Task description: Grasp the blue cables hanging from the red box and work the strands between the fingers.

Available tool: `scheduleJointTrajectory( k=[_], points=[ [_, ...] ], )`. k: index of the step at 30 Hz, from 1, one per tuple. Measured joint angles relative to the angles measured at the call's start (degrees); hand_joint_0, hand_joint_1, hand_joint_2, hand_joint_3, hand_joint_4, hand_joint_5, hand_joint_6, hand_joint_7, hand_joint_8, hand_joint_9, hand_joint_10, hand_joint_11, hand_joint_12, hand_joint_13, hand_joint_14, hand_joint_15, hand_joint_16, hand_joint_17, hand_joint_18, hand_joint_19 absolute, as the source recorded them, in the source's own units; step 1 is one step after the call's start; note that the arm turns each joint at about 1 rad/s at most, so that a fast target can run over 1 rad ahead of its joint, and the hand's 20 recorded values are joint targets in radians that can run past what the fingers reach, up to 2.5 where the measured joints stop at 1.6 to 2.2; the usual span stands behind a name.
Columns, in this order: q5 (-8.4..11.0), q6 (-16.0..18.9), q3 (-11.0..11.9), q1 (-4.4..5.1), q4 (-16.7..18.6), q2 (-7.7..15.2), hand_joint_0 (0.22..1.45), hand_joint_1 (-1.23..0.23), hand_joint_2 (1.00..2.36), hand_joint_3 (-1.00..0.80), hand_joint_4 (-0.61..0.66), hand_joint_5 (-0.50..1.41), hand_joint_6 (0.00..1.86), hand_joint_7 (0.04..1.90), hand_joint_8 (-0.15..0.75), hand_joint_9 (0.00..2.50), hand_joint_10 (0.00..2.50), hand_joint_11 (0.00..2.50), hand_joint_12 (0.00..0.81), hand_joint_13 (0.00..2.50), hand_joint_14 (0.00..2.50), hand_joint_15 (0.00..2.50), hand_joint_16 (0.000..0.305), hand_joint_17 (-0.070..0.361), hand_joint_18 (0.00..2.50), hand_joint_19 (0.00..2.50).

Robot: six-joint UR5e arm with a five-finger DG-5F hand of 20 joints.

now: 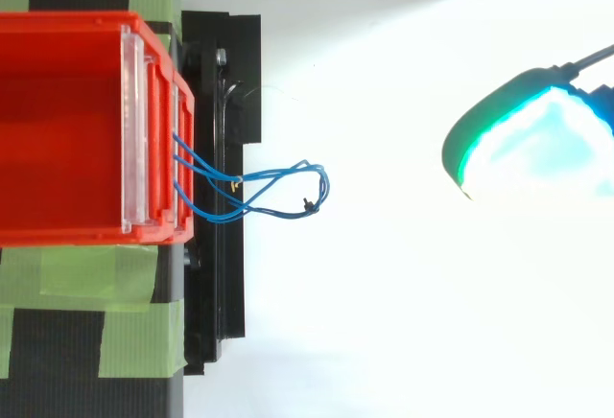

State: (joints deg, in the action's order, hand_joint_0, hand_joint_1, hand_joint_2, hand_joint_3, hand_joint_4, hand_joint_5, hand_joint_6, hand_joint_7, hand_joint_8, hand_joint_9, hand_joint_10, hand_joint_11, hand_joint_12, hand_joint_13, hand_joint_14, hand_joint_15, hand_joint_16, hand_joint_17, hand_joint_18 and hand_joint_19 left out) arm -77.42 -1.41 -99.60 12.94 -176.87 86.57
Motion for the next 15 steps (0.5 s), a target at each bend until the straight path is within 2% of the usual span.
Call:
scheduleJointTrajectory(
  k=[15],
  points=[
    [-0.02, 0.0, 0.0, 0.06, 0.5, 0.0, 0.67, -0.46, 1.0, -0.98, 0.15, -0.24, 0.0, 0.63, 0.302, 0.33, 0.0, 0.19, 0.402, 0.22, 0.01, 0.28, 0.065, 0.147, 0.23, 0.44]
  ],
)
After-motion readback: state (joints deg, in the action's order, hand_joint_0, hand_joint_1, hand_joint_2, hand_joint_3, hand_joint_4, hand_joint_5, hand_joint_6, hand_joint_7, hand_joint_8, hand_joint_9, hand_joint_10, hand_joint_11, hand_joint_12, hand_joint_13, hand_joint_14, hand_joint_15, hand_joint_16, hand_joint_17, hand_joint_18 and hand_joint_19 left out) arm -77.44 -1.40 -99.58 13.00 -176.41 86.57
